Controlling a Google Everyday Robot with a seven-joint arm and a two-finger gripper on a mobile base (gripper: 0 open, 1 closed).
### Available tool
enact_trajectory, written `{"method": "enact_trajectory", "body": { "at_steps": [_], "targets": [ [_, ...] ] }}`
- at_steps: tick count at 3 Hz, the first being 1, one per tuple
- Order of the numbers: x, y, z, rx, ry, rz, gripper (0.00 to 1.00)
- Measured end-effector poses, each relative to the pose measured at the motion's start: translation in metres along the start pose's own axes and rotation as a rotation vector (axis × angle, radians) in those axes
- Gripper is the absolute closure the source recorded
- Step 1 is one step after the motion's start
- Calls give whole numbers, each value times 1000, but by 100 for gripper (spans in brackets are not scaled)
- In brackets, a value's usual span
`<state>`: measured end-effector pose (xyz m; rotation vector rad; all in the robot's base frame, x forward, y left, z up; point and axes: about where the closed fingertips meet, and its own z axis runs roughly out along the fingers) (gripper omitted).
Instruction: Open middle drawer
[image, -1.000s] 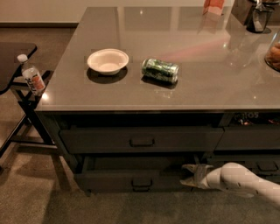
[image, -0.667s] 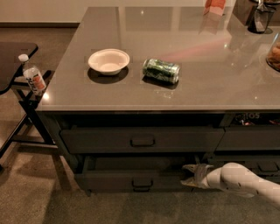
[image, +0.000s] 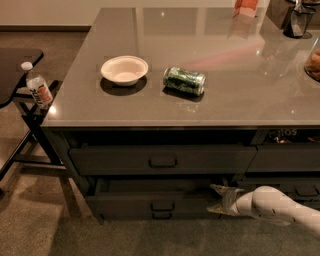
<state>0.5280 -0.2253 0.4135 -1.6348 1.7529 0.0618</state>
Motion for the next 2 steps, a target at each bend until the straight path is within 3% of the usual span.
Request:
{"method": "enact_trajectory", "body": {
  "at_steps": [1,2],
  "targets": [
    [0,0,0,0,0,0,15],
    [8,9,1,-13,-9,12,38]
  ]
}}
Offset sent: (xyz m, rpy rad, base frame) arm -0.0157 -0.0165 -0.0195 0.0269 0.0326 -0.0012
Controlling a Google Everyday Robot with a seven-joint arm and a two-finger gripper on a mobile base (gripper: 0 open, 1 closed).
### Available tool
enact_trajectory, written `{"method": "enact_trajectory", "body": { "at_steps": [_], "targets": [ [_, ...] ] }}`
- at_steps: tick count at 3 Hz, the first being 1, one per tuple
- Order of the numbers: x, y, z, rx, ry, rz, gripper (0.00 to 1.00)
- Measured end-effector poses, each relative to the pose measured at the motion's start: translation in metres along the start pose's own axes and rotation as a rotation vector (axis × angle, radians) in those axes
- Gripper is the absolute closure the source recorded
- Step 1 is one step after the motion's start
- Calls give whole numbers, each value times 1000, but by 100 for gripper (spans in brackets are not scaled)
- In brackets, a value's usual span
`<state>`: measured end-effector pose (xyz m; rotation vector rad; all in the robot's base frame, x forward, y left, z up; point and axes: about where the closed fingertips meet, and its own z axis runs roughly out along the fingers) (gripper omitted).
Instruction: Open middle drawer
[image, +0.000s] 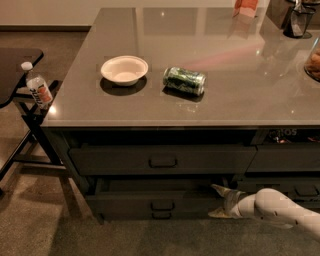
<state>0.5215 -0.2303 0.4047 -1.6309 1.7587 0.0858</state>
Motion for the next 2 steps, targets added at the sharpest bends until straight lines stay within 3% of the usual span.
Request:
{"method": "enact_trajectory", "body": {
  "at_steps": [2],
  "targets": [
    [6,4,-7,-9,-7,23,84]
  ]
}}
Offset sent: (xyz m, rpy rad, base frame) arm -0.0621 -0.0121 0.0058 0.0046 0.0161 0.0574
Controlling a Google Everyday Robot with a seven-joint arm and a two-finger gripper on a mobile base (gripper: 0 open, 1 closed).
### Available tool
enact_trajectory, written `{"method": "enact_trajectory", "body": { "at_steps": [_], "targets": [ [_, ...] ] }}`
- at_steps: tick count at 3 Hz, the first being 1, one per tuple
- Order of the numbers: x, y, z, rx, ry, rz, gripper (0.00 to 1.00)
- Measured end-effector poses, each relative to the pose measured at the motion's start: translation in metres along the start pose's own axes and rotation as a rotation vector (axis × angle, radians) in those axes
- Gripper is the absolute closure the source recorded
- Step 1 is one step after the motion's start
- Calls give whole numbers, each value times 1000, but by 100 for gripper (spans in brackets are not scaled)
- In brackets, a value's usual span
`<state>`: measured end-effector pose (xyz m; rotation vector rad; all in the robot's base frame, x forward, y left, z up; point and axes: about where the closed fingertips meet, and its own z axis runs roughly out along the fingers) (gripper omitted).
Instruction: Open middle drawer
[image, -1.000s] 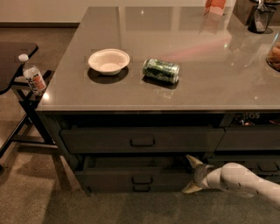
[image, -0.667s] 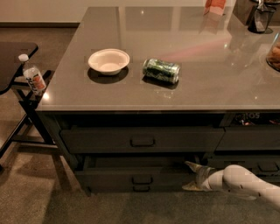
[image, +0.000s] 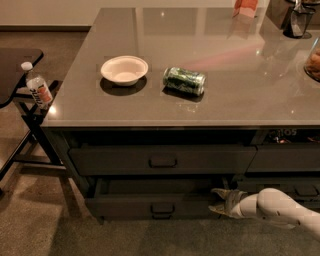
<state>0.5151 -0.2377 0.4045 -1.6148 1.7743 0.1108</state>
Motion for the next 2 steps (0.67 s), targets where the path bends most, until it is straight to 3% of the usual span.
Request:
{"method": "enact_trajectory", "body": {
  "at_steps": [1,2],
  "targets": [
    [-3,-2,-3,0,0,0,100],
    [-7,-2,-9,18,3,-31,100]
  ]
}}
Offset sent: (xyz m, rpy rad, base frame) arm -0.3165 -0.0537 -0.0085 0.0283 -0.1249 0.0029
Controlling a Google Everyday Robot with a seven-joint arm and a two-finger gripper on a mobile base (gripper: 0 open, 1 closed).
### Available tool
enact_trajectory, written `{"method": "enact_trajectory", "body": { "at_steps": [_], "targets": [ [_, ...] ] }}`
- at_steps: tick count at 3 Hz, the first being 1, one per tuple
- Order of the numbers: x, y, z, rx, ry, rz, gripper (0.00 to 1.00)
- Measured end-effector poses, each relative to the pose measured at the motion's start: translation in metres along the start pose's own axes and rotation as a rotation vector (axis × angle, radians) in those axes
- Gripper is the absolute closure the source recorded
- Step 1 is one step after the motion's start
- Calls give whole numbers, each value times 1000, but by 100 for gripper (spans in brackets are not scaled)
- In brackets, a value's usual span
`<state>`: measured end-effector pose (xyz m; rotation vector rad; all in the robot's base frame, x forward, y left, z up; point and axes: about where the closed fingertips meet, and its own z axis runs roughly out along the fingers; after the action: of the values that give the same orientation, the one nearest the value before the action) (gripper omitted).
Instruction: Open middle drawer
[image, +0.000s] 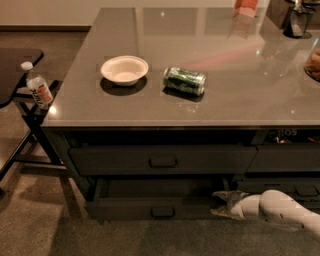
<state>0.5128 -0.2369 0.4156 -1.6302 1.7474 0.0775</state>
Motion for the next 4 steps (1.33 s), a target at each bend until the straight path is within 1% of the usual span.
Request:
{"method": "enact_trajectory", "body": {
  "at_steps": [1,2,4],
  "targets": [
    [1,11,-5,7,-3,3,100],
    [1,11,-5,7,-3,3,82],
    [1,11,-4,6,-4,5,35]
  ]
}}
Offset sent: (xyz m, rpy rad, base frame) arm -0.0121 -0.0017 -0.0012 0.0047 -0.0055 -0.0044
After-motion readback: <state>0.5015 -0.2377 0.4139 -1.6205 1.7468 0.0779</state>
